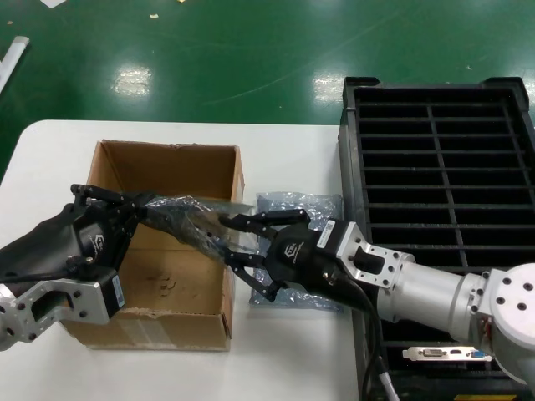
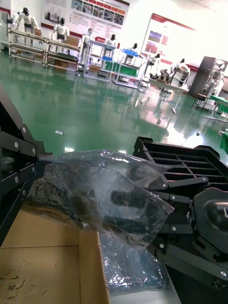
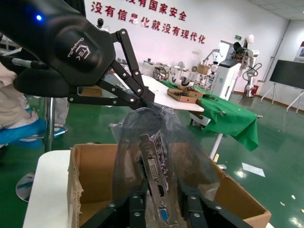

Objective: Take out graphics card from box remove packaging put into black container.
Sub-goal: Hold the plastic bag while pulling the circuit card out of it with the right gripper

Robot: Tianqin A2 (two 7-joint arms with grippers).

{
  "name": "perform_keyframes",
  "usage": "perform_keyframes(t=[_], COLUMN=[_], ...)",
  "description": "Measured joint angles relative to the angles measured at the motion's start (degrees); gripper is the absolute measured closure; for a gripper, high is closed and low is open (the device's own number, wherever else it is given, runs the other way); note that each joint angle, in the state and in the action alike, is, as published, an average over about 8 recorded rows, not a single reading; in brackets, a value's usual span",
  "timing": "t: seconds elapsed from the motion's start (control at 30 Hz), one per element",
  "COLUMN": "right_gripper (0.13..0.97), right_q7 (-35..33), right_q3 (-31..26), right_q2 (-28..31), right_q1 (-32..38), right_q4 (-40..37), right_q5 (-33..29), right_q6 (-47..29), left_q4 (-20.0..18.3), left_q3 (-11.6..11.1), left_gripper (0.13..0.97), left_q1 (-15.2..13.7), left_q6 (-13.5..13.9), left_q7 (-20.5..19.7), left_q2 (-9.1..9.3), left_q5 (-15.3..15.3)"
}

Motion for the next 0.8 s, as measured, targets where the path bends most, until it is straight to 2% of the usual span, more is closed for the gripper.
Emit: perform_keyframes(t=[0.27,0.57,0.8], right_gripper=[0.780,0.700,0.749], right_q7=[-0.53,0.73,2.02], right_q3=[-0.49,-1.12,-1.20], right_q2=[-1.43,-4.69,-6.34], right_q1=[0.40,1.91,2.65], right_q4=[-0.69,-3.96,-5.89], right_q5=[-0.67,-2.41,-3.80], right_q6=[0.37,3.02,5.33], left_q4=[0.00,0.00,0.00], left_q3=[0.00,0.00,0.00], left_gripper=[0.959,0.959,0.959], left_q1=[0.00,0.00,0.00], left_q6=[0.00,0.00,0.00], left_q7=[0.00,0.00,0.00], left_q2=[0.00,0.00,0.00], left_q5=[0.00,0.00,0.00])
